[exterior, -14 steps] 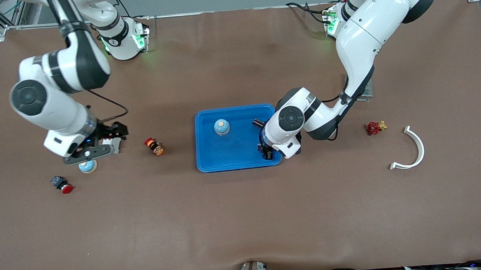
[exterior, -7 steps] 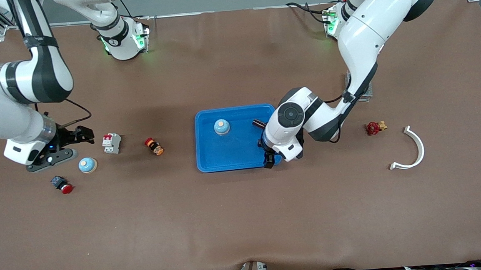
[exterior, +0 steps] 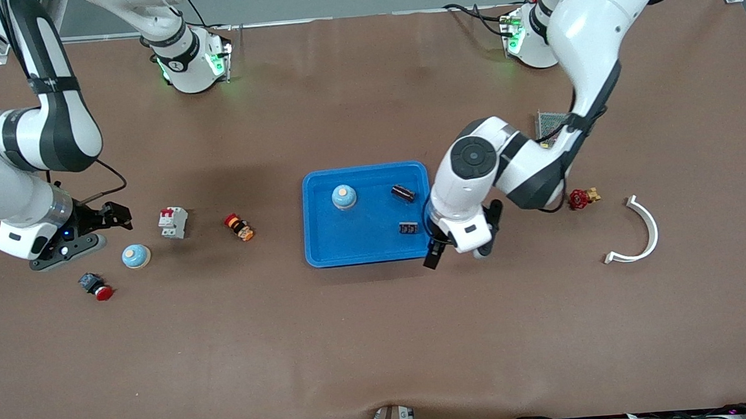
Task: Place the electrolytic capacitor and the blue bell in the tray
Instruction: 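Reach the right gripper to the other bell while the left gripper withdraws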
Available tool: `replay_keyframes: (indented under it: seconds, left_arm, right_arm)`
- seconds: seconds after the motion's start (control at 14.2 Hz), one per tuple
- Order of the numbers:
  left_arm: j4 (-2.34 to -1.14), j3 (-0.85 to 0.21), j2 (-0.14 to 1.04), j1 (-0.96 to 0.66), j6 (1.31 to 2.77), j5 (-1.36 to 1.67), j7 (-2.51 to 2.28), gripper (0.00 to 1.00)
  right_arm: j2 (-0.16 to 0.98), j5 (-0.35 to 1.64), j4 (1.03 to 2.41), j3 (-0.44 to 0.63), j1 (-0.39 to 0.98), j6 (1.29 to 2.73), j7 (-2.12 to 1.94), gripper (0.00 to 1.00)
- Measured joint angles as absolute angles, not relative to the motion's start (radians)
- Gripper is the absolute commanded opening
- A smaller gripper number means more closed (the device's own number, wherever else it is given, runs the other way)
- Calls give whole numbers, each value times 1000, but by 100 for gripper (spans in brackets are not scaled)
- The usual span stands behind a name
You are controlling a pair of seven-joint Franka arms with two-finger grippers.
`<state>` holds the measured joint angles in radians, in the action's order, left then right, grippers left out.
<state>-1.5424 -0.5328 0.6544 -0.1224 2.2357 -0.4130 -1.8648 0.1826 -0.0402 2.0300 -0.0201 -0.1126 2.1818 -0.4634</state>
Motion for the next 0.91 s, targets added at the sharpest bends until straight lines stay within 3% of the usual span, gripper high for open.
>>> replay_keyframes:
  seconds: [0.63, 0.91]
  left_arm:
    - [-1538, -556, 466, 60, 1944, -373, -1154, 100]
    - [-1538, -559, 389, 124, 1881, -368, -969, 100]
  right_arm:
    - [313, -40, 2110, -21, -202, 2431, -627, 100]
    - [333, -40, 2151, -22, -218, 2523, -658, 100]
